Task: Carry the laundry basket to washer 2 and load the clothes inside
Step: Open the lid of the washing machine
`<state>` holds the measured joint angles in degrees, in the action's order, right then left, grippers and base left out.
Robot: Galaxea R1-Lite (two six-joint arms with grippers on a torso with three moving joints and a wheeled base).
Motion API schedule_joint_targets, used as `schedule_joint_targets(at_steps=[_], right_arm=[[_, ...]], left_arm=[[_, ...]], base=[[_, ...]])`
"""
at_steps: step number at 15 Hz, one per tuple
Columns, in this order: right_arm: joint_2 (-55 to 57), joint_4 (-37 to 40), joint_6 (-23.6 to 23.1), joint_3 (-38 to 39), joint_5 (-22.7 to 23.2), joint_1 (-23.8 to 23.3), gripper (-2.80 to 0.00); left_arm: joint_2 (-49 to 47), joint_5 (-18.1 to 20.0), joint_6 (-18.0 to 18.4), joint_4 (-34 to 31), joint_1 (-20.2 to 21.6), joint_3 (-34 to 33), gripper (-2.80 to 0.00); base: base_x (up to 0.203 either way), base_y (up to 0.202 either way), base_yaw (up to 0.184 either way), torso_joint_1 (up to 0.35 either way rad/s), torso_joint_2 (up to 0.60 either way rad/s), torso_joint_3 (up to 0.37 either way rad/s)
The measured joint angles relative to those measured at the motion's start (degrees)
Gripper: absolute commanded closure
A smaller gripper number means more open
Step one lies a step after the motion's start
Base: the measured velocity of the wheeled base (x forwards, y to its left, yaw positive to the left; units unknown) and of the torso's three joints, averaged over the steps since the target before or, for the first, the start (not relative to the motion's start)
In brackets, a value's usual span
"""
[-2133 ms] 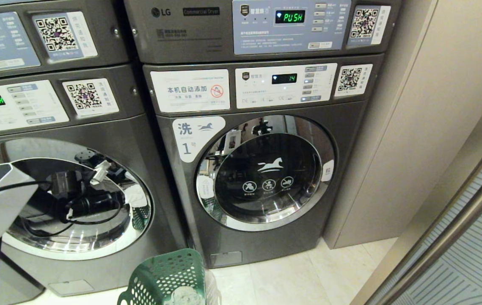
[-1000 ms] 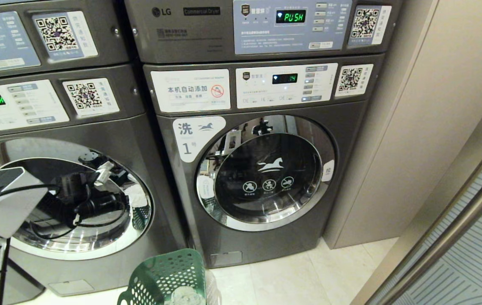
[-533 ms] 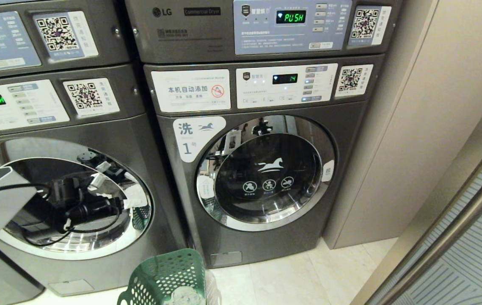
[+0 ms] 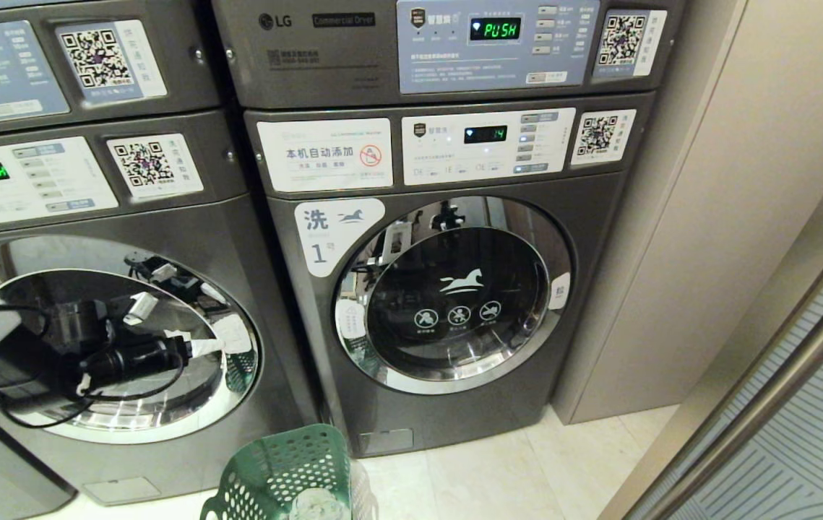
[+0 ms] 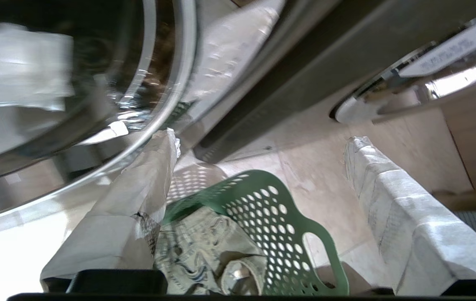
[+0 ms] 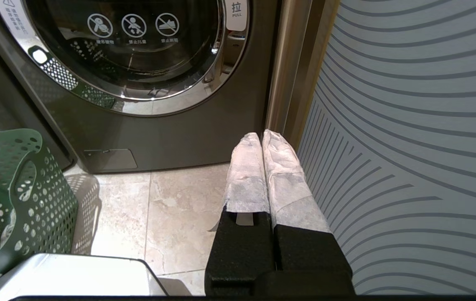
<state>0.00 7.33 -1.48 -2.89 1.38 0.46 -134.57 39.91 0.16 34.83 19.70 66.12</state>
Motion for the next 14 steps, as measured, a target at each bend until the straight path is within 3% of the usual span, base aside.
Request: schedule_joint_targets(at_steps=[14], right_arm=[[0.0, 0.0, 0.0, 0.0, 0.0, 0.0, 0.0]], left_arm=[[8.1, -0.6, 0.2, -3.7, 0.1, -3.5, -2.8]], base=[[0.0, 0.0, 0.0, 0.0, 0.0, 0.0]])
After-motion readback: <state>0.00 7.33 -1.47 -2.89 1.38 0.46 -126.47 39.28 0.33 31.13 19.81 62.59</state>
